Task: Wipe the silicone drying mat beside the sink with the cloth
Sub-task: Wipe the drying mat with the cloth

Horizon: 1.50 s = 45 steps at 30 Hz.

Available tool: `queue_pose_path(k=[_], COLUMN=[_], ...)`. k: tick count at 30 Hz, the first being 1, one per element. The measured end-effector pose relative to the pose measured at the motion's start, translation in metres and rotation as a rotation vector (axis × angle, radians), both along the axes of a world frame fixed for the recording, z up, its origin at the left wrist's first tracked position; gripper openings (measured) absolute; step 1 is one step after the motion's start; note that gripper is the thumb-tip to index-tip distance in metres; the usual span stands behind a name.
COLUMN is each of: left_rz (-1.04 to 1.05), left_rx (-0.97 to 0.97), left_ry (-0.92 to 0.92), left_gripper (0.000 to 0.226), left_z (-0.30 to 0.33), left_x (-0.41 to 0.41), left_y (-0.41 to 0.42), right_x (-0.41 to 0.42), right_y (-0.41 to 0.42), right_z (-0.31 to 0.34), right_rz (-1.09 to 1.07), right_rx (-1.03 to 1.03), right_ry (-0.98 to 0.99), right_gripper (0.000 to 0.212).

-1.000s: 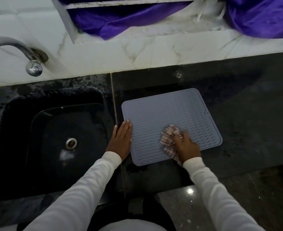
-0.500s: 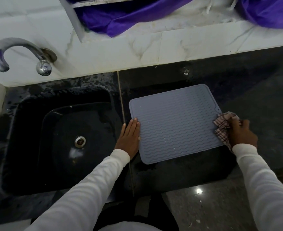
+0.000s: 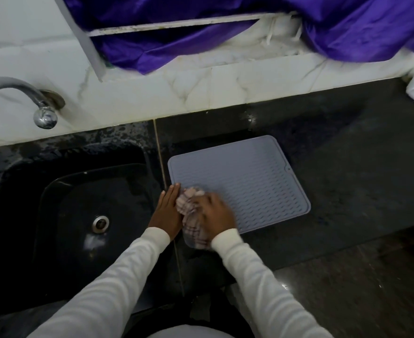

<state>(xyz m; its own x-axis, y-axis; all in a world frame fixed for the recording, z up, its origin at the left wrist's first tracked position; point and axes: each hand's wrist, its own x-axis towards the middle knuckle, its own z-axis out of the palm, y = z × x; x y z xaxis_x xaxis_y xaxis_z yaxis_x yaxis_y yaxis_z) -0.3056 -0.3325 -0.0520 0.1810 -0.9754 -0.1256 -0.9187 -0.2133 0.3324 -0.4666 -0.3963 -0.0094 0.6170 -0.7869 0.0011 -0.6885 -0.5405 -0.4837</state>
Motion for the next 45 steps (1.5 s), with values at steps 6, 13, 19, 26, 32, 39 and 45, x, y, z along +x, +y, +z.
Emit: queue_pose_path(k=[6, 13, 19, 26, 32, 39, 45], left_rz=[0.007, 0.076, 0.09, 0.098, 0.133, 0.079, 0.138], left_rx=[0.037, 0.03, 0.011, 0.003, -0.023, 0.007, -0.006], left_ry=[-0.028, -0.056, -0.071, -0.073, -0.064, -0.069, -0.005], left_gripper=[0.065, 0.063, 0.064, 0.066, 0.065, 0.068, 0.063], left_z=[0.0, -0.002, -0.004, -0.005, -0.008, -0.004, 0.006], left_x=[-0.001, -0.005, -0.008, -0.009, -0.013, -0.007, -0.003], left_y=[0.0, -0.002, -0.006, -0.005, -0.004, 0.001, -0.015], right_x=[-0.002, -0.08, -0.171, -0.206, -0.189, -0.084, 0.027], right_y=[-0.012, -0.075, -0.148, -0.171, -0.16, -0.085, -0.032], right_z=[-0.023, -0.022, -0.013, -0.012, 0.001, 0.025, -0.016], right_rz=[0.121, 0.015, -0.262, -0.405, -0.466, -0.141, 0.056], right_rx=[-0.106, -0.14, -0.183, -0.1, -0.04, -0.059, 0.065], right_ry=[0.252, 0.3, 0.455, 0.412, 0.253, -0.208, 0.061], right_gripper=[0.062, 0.038, 0.038, 0.042, 0.042, 0.031, 0.033])
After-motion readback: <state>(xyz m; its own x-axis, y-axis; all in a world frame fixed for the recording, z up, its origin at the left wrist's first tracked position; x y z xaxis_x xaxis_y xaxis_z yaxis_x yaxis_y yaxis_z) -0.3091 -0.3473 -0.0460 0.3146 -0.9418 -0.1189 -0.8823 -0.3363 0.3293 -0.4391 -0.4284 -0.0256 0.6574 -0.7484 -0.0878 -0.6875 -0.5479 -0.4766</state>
